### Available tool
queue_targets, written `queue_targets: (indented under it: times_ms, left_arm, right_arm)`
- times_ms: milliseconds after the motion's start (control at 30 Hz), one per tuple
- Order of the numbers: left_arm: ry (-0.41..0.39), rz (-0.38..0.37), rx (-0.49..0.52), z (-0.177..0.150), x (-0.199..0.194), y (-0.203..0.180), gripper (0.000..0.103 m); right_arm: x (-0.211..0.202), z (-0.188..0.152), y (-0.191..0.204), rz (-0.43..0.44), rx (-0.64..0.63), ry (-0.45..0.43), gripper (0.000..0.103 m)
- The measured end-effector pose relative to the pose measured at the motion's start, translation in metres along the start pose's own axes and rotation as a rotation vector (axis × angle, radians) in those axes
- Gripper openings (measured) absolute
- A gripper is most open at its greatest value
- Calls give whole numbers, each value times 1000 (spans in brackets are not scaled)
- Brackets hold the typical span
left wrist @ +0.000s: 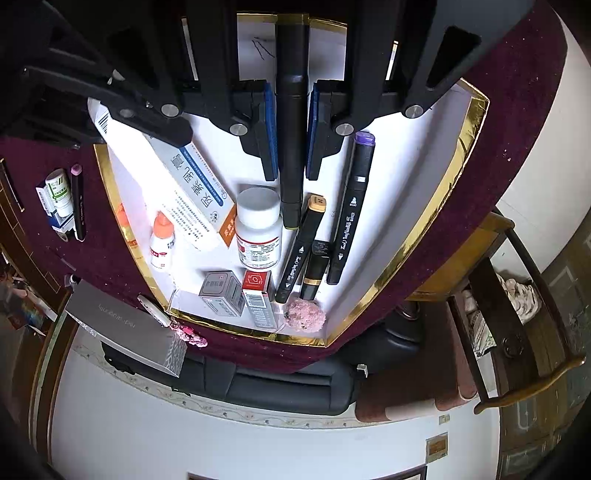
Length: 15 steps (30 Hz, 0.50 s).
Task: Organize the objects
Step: 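Carry the ointment box and black marker into the tray box and release both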
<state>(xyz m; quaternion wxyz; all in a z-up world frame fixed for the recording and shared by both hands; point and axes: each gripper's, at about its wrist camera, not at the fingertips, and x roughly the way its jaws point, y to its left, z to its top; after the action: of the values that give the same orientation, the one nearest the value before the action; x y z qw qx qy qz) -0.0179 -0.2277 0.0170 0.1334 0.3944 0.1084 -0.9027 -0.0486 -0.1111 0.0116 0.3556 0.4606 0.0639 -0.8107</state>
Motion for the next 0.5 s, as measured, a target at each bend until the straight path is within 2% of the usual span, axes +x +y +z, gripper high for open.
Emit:
queue_targets:
  times_ms: [367,400,500]
  left_arm:
    - [9,-38,-29,2,-2,7,12]
    - [10,-43,-33,2,-3,8,12]
    - [8,-55,-40,3,-7,11,12]
  right_arm:
    - [-4,-1,2,12,3,31,19]
    - [-6,-1,3,11,0,29,21]
    - [-14,-2,2,3,1,31,36]
